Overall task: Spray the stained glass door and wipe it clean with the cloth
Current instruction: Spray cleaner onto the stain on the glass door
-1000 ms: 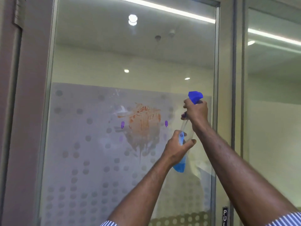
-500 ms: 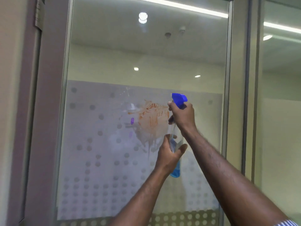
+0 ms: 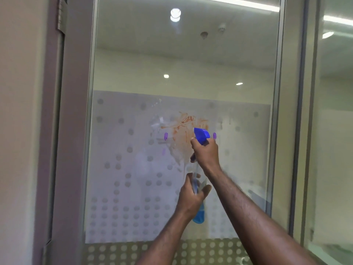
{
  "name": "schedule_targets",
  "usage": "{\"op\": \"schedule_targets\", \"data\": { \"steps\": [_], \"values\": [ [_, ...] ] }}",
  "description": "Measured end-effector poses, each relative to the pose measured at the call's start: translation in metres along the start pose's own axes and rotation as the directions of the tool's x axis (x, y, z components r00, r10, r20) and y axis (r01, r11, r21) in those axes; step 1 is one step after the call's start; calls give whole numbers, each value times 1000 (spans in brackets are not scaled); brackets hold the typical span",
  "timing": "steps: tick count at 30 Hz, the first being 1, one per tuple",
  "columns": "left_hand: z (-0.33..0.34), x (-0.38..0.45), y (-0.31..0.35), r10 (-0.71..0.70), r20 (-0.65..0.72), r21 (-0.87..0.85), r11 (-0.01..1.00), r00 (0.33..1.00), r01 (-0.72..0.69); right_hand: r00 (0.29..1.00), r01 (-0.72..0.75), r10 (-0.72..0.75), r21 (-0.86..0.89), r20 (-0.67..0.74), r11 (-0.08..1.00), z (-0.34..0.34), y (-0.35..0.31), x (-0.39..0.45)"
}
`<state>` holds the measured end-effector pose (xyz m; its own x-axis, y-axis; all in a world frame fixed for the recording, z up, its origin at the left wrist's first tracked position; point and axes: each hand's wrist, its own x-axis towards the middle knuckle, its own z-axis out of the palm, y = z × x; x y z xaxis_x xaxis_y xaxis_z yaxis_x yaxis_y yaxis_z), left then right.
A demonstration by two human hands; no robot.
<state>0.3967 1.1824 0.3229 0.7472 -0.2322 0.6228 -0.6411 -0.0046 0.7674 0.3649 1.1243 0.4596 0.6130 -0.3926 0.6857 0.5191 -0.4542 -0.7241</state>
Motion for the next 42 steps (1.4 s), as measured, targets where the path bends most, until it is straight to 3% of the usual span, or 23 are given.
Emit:
{"op": "schedule_targets", "data": {
  "steps": [10,22,34,42],
  "values": [
    [-4,-38,-18,-17,22,-3,1000,1000,17,999,-27,27,19,23,999,-1,16,-38],
    [30,-66,1,32,270,-124,992,962,2,1000,-12,9,165,17,986,-76,34,-80],
    [208,-95,38,78,433,-72,996,898,-51,988,-152,152,211,17,966,-263,76,-88],
    [374,-124,73,176,587,-153,983,790,-106,984,-142,155,126,-91,982,-437,106,-101]
  ]
}}
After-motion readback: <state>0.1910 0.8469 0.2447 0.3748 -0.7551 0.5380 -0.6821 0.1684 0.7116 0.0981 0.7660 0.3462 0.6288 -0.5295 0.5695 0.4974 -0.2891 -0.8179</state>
